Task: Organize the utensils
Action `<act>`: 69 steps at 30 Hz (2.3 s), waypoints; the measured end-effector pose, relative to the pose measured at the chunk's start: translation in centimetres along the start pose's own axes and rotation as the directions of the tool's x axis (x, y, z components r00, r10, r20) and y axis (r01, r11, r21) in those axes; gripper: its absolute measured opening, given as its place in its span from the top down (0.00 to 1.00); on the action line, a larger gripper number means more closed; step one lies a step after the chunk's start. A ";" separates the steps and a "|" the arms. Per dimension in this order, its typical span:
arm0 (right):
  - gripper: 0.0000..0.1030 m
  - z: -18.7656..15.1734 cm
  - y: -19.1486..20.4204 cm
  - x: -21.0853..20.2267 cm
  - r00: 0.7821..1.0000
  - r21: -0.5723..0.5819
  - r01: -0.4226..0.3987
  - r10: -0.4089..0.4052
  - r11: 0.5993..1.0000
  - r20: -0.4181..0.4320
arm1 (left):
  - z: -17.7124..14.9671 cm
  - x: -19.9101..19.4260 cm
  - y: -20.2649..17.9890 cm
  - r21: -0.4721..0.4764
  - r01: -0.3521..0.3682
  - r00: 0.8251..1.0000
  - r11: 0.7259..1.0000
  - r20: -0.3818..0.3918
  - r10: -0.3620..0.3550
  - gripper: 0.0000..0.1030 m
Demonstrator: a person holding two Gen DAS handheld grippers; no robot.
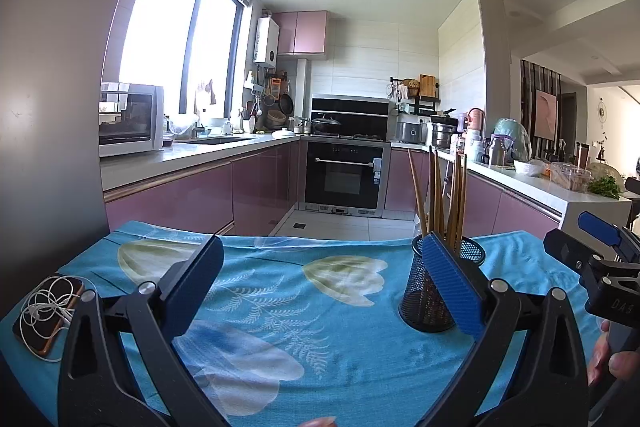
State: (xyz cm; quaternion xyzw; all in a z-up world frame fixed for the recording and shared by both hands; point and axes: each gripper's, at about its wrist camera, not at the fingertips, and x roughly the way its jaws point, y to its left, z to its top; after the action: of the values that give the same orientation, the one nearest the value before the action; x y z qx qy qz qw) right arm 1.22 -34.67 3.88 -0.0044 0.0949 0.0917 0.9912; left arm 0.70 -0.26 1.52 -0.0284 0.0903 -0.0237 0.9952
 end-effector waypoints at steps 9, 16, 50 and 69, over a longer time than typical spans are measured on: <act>0.06 0.2 0.2 0.0 1.000 -0.001 0.002 -0.002 1.000 0.002 | 0.0 0.0 0.0 0.000 0.003 1.000 1.000 0.001 -0.003 0.05; 0.06 0.2 0.1 0.1 1.000 0.003 -0.001 0.001 1.000 -0.002 | 0.1 0.0 -0.1 -0.002 0.004 1.000 1.000 -0.003 -0.004 0.05; 0.06 0.2 0.0 0.4 1.000 0.018 -0.006 0.006 1.000 -0.011 | 0.1 0.1 -0.1 0.002 0.003 1.000 1.000 -0.007 -0.003 0.05; 0.06 0.0 0.0 0.4 1.000 0.022 -0.006 0.007 1.000 -0.014 | 0.1 0.1 0.0 0.002 0.003 1.000 1.000 -0.006 -0.003 0.05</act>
State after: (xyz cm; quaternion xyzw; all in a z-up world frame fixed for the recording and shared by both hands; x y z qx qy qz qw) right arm 1.63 -34.58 3.83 0.0060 0.1029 0.0939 0.9902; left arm 0.84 -0.27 1.61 -0.0275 0.0933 -0.0253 0.9949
